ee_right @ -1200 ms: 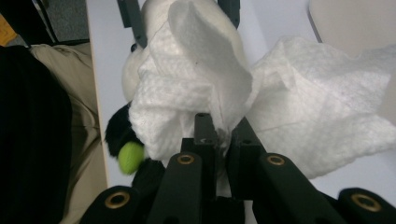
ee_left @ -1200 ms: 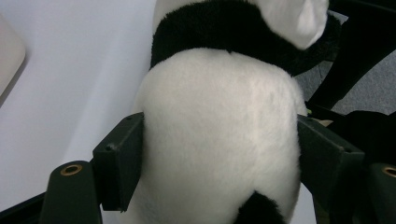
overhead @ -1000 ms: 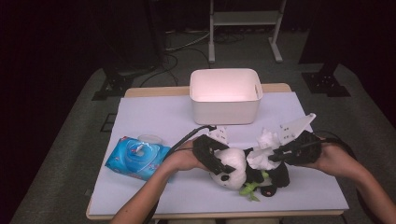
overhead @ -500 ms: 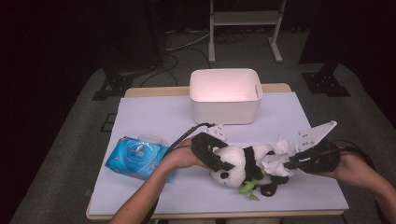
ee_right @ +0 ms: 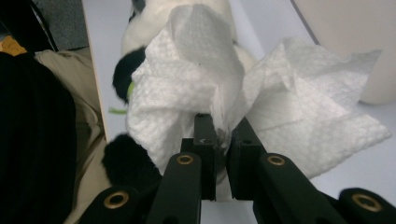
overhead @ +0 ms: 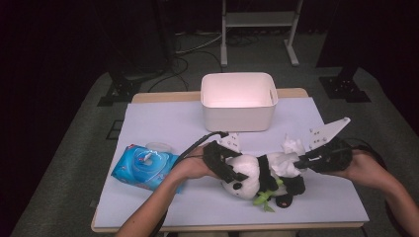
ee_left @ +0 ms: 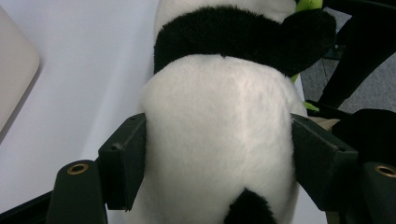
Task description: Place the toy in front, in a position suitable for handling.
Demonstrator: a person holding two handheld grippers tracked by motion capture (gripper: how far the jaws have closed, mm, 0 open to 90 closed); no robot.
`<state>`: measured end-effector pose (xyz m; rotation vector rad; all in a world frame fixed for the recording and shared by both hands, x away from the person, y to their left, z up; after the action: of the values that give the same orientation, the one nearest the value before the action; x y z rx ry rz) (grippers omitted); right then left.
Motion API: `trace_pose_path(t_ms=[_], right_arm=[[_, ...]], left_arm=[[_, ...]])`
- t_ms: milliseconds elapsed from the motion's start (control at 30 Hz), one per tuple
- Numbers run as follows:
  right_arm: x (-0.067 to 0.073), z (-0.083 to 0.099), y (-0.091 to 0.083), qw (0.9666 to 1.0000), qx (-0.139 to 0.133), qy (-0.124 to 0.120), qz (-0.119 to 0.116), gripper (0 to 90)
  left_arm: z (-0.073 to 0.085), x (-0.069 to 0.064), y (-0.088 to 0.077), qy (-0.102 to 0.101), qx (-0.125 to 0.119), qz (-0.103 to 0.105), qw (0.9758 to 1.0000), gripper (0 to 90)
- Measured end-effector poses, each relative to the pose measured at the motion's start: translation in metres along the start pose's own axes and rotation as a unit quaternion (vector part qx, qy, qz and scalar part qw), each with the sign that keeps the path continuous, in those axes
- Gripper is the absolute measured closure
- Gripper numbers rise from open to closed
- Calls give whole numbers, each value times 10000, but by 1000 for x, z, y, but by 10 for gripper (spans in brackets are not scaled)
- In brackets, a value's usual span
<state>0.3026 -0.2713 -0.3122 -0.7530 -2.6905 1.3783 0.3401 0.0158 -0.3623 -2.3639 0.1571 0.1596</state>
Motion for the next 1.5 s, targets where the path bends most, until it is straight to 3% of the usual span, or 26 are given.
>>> trace_pose_path(t_ms=[200, 633, 700, 833, 967, 1100, 1500], right_arm=[[-5, -20, 14, 9998, -28, -105, -162, 826], [-2, -52, 48, 9982, 151, -340, -466, 826], [0, -53, 53, 9979, 205, -368, -484, 827], [1, -52, 56, 9980, 227, -317, -498, 827], [4, -46, 55, 9981, 189, -256, -529, 827], [9, -40, 54, 9980, 102, -187, -595, 828], [27, -33, 56, 9971, 27, -203, -728, 829]], left_arm=[[-2, -2, 1, 98, 68, -40, 9999, 266], [-2, -2, 1, 222, 103, -3, 9997, 266], [0, -1, 1, 176, 83, 10, 9998, 265], [3, 3, 0, -120, -44, 91, 9999, 199], [4, 5, 1, -489, -56, 182, 9986, 103], [5, 5, 3, -660, -169, 368, 9970, 84], [2, 1, 17, -668, 2, 629, 9958, 44]])
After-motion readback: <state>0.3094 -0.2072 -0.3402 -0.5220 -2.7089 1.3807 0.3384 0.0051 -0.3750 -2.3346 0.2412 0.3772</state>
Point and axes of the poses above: each handheld gripper's, and its own axes: y roughly forward along the jaws, z roughly out of its underside, x roughly to its left, the point moved 1 cm from there along y, roughly forward along the jaws, and after that the axes turned 11 degrees about z, right-handed, at the moved point
